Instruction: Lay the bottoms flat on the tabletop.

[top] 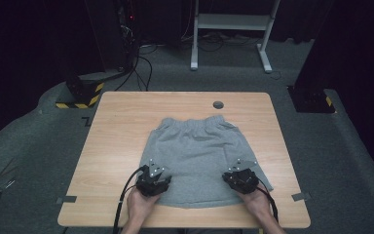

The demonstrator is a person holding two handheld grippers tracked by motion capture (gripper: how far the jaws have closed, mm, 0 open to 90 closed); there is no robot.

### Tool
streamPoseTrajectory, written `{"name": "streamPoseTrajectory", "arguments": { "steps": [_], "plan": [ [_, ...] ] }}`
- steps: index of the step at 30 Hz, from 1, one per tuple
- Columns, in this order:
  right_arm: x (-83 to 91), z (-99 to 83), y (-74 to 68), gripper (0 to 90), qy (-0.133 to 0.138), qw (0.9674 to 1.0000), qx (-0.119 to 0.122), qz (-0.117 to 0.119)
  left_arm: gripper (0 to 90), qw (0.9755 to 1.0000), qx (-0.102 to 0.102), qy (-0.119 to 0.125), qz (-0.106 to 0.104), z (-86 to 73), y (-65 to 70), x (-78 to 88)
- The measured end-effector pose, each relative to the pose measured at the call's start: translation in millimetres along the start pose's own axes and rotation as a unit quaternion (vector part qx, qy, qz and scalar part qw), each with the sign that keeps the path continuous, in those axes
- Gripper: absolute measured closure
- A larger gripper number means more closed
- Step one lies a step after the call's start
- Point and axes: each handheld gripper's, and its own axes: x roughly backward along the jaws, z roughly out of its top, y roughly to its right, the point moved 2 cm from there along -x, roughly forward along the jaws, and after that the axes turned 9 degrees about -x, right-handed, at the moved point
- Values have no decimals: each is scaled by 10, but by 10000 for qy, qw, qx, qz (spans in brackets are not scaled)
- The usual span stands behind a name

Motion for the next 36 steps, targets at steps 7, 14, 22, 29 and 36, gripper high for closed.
{"name": "streamPoseTrajectory", "arguments": {
  "steps": [7,14,22,29,36],
  "plan": [
    [97,-101,-73,762,-1,9994,-47,332,809,9997,-52,0,-255,-17,118,66],
    [-147,204,-273,596,177,9995,151,228,439,9995,-210,77,-203,140,241,-39],
    [-23,4,-375,841,-104,9945,777,695,375,9987,467,205,47,29,-111,100],
    [101,-78,-261,590,207,9964,617,547,367,9990,411,16,189,-97,-137,46],
    [-13,-87,169,511,389,9990,-206,106,354,9990,299,14,323,-64,-159,-18]
  ]
}}
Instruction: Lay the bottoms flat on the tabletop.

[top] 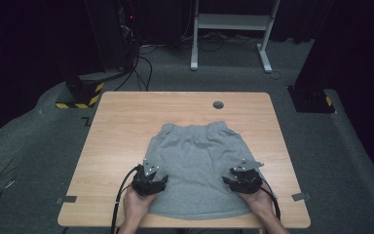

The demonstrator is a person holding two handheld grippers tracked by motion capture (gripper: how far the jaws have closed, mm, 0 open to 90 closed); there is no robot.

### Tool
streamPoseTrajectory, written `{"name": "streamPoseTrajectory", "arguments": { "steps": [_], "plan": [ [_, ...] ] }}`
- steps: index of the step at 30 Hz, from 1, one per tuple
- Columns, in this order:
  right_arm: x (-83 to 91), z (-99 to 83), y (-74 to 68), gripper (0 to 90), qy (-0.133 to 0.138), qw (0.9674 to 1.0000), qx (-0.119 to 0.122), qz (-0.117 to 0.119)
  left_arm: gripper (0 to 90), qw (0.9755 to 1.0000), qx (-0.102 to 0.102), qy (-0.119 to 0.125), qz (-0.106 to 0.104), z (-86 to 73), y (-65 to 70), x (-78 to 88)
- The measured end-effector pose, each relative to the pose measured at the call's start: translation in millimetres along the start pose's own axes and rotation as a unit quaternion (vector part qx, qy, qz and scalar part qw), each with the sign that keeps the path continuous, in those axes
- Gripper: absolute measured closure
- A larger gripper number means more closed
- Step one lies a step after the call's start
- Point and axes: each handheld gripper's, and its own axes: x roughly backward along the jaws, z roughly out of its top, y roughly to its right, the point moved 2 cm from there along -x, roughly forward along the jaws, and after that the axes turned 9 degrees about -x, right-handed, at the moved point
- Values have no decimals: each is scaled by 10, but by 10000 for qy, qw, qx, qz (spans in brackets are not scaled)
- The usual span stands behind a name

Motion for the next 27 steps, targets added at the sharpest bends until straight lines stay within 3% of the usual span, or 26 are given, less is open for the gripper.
{"name": "streamPoseTrajectory", "arguments": {
  "steps": [2,4,5,9,10,11,12,13,14,15,16,17,18,19,20,22,23,24,26,27],
  "plan": [
    [-57,32,89,511,160,9999,-18,-1,354,10000,40,25,50,53,-66,-78],
    [-82,61,135,508,169,9999,-32,-12,349,10000,52,18,79,76,-92,-106],
    [-134,128,256,504,181,9998,-93,-81,345,9998,119,7,142,145,-152,-191],
    [-180,212,375,487,117,9994,-255,-224,338,9998,131,-25,164,202,-160,-244],
    [-160,238,322,464,22,9990,-259,-375,335,9999,110,-6,133,179,-127,-218],
    [-160,238,322,464,22,9990,-259,-375,334,9999,110,-6,133,179,-127,-218],
    [-134,234,252,465,43,9994,-176,-297,334,9999,89,17,111,158,-111,-197],
    [-117,210,97,472,5,9999,21,-121,334,9999,92,44,103,123,-106,-162],
    [-138,183,42,440,-132,9999,36,39,334,9999,119,47,114,107,-104,-147],
    [-138,183,42,440,-132,9999,36,39,334,9999,119,47,114,107,-104,-147],
    [-116,105,-140,485,-110,9989,326,304,333,9998,128,57,123,84,-107,-127],
    [-116,105,-140,485,-110,9989,326,304,332,9998,128,57,123,84,-107,-127],
    [-76,101,-221,508,-195,9971,609,404,331,9998,135,63,129,76,-105,-122],
    [-76,101,-221,508,-195,9971,609,404,327,9998,135,63,129,76,-105,-122],
    [-60,178,-173,501,-15,9979,600,255,324,9998,126,59,143,78,-100,-125],
    [-60,238,-111,492,71,9987,471,162,324,9998,137,65,136,78,-100,-125],
    [-66,357,13,481,261,9995,189,-40,324,9998,137,68,144,77,-99,-125],
    [-108,541,214,444,546,9979,-258,-254,324,9998,139,68,151,76,-94,-124],
    [-142,600,275,432,584,9972,-352,-317,324,9998,137,72,157,74,-93,-123],
    [-285,696,381,431,435,9967,-493,-486,324,9998,140,63,145,71,-92,-118]
  ]
}}
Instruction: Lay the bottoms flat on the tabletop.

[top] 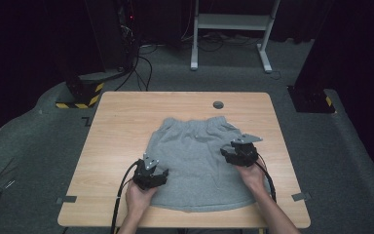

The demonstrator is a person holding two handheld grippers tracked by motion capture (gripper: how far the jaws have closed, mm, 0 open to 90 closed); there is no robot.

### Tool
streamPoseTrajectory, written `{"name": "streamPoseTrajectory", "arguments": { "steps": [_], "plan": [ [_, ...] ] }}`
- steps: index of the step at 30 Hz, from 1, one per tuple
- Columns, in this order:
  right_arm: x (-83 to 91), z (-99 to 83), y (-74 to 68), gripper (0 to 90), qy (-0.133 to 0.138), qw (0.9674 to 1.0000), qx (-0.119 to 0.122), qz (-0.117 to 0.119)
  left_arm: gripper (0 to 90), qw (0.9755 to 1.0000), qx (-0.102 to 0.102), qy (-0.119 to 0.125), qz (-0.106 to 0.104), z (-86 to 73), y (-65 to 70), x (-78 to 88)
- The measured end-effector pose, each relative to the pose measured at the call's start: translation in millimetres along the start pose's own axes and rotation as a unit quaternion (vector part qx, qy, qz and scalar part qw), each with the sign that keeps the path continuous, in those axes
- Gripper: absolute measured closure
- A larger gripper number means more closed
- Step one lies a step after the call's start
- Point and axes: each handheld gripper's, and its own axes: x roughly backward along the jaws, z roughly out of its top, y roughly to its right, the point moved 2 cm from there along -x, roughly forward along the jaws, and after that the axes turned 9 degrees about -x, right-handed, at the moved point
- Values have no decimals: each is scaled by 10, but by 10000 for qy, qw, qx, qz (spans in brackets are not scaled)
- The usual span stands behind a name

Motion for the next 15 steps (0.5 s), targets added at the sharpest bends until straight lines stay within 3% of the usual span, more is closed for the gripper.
{"name": "streamPoseTrajectory", "arguments": {
  "steps": [2,3,4,6,7,10,11,14,15],
  "plan": [
    [-157,-43,-3,431,-406,9991,47,143,325,10000,11,3,0,-13,4,16],
    [-157,-43,-3,431,-406,9991,47,143,325,10000,6,-1,0,-22,5,26],
    [-204,-142,-113,434,-459,9978,483,9,325,10000,-5,-21,-12,-38,2,47],
    [-148,-154,-178,444,-499,9973,521,96,325,10000,11,-20,-13,-43,3,52],
    [-81,-162,-224,453,-331,9975,628,39,323,10000,-4,-23,-18,-47,1,58],
    [-18,-173,-278,444,-170,9980,595,158,317,10000,-3,-40,-28,-45,18,62],
    [-91,-211,-310,441,-443,9961,656,383,316,10000,-17,-44,-36,-54,27,75],
    [-156,-234,-289,443,-514,9959,484,570,315,10000,-28,-49,-51,-78,42,105],
    [-177,-202,-271,431,-531,9963,462,484,316,10000,-27,-32,-55,-105,37,130]
  ]
}}
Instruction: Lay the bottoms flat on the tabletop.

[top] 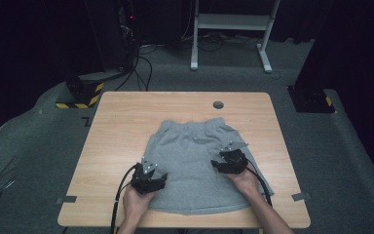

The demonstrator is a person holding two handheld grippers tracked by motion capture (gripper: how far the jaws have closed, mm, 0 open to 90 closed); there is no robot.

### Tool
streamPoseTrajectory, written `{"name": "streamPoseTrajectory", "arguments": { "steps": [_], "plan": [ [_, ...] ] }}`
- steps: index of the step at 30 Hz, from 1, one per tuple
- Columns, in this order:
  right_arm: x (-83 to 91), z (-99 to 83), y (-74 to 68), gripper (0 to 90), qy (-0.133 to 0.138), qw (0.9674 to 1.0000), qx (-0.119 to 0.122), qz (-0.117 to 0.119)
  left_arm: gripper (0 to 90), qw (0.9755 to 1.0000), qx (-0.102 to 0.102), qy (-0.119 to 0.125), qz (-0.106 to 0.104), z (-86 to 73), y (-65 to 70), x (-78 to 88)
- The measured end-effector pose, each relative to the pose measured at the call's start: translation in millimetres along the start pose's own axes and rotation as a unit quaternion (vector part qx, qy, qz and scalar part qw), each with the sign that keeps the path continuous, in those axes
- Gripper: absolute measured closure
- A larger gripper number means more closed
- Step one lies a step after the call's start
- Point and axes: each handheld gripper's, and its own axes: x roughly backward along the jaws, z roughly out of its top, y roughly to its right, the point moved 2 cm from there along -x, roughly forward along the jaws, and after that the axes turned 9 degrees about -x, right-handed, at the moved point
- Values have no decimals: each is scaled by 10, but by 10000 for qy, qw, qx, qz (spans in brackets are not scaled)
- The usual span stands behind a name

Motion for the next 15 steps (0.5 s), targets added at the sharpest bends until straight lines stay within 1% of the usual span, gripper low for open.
{"name": "streamPoseTrajectory", "arguments": {
  "steps": [1,2,3,4,5,6,7,8,10,11,13,14,15],
  "plan": [
    [1,17,-3,430,46,9999,38,-151,316,10000,11,7,8,-5,-2,5],
    [13,32,-8,432,167,9995,79,-248,316,10000,13,3,3,-8,-1,8],
    [13,32,-8,432,167,9995,79,-248,314,10000,13,3,3,-8,-1,8],
    [45,87,-43,425,486,9986,3,-229,313,10000,6,19,30,-7,10,1],
    [26,107,-55,418,489,9986,-30,-187,312,10000,21,35,40,-7,13,-1],
    [-22,111,-65,402,349,9993,-85,-133,312,10000,21,35,40,-7,13,-1],
    [-22,111,-65,402,349,9993,-85,-133,312,10000,26,36,47,-7,14,-2],
    [-133,78,-77,380,143,9999,-82,-43,311,10000,28,31,42,-6,14,0],
    [-131,78,-82,386,145,9998,-97,-62,312,10000,46,35,31,-6,12,0],
    [-120,75,-97,384,111,9998,-135,-17,312,10000,50,32,29,-5,11,0],
    [-65,30,-195,388,108,9999,94,-37,312,10000,71,24,15,10,10,2],
    [-65,30,-195,388,108,9999,94,-37,314,10000,71,24,15,10,10,2],
    [-29,19,-220,389,151,9997,164,-25,314,9999,103,85,-20,14,11,13]
  ]
}}
